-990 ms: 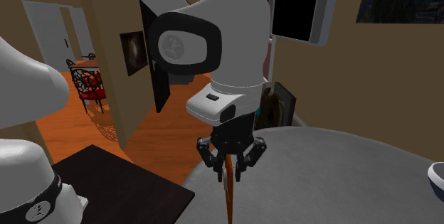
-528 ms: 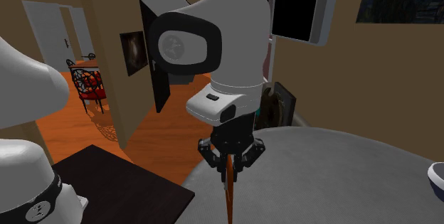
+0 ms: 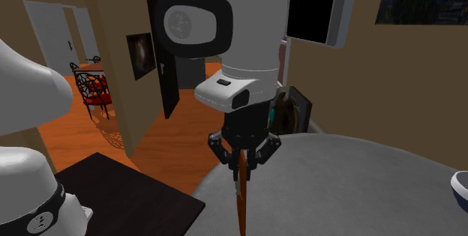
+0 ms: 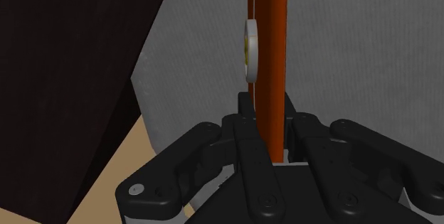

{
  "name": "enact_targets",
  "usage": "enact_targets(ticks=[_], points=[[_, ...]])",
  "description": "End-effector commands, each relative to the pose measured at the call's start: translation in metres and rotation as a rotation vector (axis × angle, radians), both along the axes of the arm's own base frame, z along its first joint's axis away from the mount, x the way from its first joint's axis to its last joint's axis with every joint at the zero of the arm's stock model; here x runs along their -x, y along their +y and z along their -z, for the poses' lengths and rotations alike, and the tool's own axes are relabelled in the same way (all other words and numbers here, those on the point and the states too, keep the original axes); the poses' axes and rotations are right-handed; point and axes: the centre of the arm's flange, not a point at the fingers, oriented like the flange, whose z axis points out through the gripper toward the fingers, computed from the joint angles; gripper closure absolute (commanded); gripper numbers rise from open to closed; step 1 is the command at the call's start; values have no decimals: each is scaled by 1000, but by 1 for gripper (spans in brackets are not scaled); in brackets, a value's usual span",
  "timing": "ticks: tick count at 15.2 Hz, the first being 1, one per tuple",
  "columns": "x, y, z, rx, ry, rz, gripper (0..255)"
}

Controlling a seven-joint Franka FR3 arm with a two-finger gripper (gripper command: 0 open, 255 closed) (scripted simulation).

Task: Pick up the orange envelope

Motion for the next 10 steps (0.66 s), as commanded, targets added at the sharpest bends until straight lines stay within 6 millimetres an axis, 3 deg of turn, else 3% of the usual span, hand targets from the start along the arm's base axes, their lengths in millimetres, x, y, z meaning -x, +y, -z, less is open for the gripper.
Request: enact_targets(ticks=[1,8,10], points=[[0,0,-11,0,0,0,255],[0,0,-48,0,0,0,255],[0,0,-49,0,0,0,255]])
